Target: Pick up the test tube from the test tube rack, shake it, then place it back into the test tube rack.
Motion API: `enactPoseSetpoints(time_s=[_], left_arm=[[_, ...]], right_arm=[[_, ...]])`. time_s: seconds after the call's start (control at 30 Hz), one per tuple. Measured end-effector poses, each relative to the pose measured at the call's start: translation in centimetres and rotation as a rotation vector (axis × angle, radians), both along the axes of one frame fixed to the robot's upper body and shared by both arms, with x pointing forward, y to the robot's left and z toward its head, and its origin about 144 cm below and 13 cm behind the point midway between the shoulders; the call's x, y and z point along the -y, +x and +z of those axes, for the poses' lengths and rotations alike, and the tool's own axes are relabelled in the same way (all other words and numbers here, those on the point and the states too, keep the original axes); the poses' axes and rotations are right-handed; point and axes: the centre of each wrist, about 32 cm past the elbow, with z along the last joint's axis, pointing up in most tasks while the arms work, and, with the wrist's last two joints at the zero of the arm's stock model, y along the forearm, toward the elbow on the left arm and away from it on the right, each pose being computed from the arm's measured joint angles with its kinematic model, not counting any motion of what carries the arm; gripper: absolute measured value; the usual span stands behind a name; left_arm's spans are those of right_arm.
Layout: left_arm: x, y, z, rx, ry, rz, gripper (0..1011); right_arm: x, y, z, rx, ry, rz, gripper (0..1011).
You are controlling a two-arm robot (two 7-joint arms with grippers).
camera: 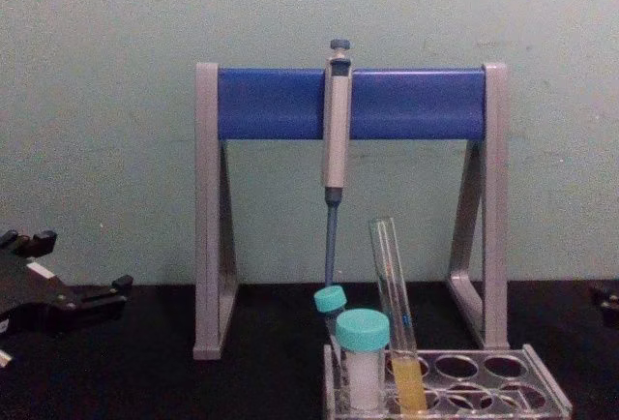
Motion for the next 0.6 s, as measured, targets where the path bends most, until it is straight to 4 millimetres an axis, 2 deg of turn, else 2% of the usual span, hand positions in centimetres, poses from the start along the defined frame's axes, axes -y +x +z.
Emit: enactPoseSetpoints(time_s=[0.37, 0.6], left_arm=[[0.0, 0.0, 0.0, 0.000, 0.000, 0.000, 1002], [0.0, 0.0, 0.0, 0.000, 0.000, 0.000, 1001]], right_arm=[[-1.5, -2.7, 0.9, -0.057, 0.089, 0.138, 1000], [-2.7, -3.8, 1.5, -0.104, 0.165, 0.238, 1000]])
